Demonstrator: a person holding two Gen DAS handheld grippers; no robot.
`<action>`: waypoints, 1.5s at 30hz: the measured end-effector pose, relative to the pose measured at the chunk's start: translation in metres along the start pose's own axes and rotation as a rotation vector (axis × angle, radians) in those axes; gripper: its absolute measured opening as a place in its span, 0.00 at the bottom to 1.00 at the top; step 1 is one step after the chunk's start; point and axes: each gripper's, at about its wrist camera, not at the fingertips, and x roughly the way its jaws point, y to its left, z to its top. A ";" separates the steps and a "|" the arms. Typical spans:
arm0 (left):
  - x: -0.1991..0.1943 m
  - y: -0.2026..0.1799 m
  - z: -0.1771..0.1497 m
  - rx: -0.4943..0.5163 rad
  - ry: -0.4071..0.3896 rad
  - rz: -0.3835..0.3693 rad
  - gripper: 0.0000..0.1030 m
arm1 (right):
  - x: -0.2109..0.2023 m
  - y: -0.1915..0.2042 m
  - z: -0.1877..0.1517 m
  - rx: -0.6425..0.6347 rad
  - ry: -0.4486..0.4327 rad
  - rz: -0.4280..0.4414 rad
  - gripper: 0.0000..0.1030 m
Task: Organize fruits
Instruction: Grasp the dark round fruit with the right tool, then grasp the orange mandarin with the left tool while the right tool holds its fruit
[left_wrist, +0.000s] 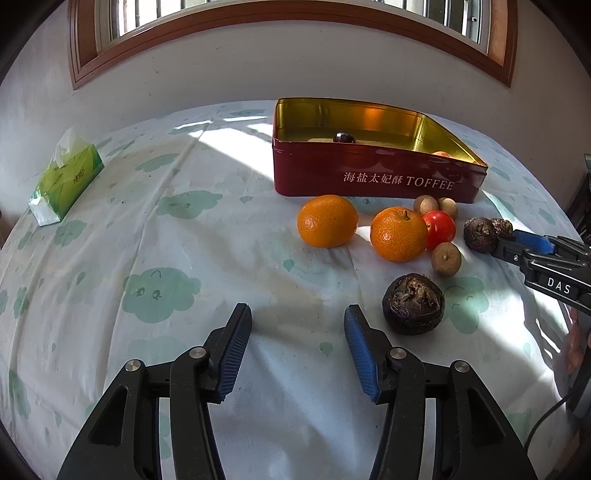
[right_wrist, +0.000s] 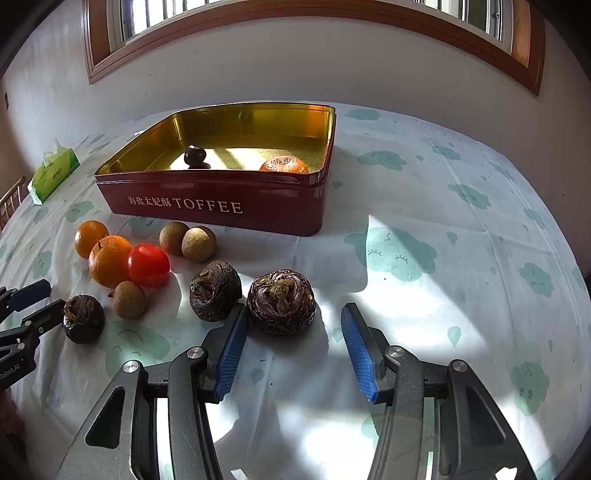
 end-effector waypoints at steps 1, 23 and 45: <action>0.001 0.000 0.001 -0.002 0.001 0.001 0.54 | 0.000 0.000 0.001 -0.001 -0.001 -0.001 0.43; 0.031 -0.011 0.035 0.041 0.003 -0.031 0.55 | -0.010 -0.030 -0.008 0.058 -0.003 -0.061 0.32; 0.048 -0.013 0.057 0.021 -0.007 -0.021 0.41 | -0.010 -0.029 -0.007 0.058 -0.003 -0.067 0.33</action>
